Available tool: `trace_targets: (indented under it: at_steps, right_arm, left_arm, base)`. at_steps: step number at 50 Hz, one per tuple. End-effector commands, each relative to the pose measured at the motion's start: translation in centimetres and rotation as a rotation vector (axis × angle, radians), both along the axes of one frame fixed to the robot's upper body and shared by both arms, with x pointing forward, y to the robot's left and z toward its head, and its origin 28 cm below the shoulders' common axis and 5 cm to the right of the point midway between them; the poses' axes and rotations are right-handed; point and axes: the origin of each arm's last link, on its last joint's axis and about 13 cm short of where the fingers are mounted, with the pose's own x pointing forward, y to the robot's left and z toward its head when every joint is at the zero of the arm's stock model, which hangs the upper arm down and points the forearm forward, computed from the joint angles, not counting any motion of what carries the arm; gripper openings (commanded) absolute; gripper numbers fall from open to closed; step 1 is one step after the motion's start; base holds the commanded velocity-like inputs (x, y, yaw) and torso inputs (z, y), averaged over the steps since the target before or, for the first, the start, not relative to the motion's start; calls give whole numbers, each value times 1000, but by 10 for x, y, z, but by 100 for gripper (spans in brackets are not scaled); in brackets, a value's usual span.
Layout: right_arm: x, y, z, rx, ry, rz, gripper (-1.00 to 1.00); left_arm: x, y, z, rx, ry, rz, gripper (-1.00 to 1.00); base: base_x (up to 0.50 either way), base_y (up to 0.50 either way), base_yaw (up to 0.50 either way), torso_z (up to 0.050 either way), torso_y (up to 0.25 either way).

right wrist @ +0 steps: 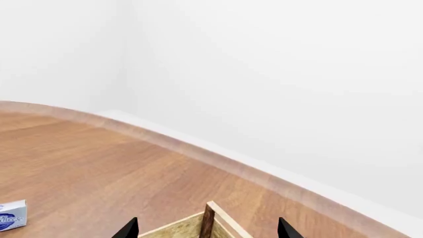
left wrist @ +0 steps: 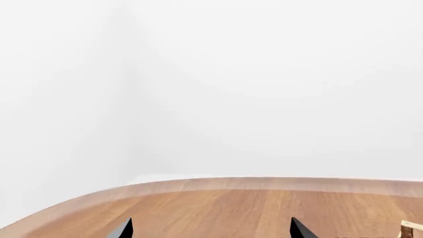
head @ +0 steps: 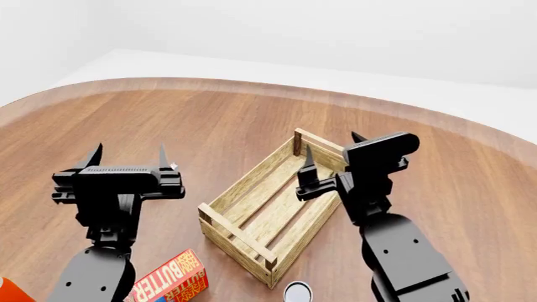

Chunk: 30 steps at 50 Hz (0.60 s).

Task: Pick up the ketchup, and put it in the wooden tray.

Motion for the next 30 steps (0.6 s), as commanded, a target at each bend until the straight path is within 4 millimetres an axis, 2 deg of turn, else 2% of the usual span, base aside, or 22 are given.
trace_targets:
  at_steps: [1, 8, 18, 30]
  right_arm:
    - [-5, -2, 2, 7, -9, 8, 100]
    - [-9, -1, 2, 14, -19, 31, 100]
    - [-8, 1, 0, 26, -21, 55, 100]
    - [-5, 4, -6, 43, -9, 65, 100]
  left_arm:
    - [-25, 17, 1, 2, 3, 83, 100]
    - [-47, 34, -1, -11, 8, 193, 100]
    - [-78, 56, -16, -50, 61, 355, 100]
    - [-101, 76, -20, -57, 97, 534, 100]
  base:
    - [0, 0, 0, 0, 0]
    - [0, 0, 0, 0, 0]
    - [0, 0, 0, 0, 0]
    - [0, 0, 0, 0, 0]
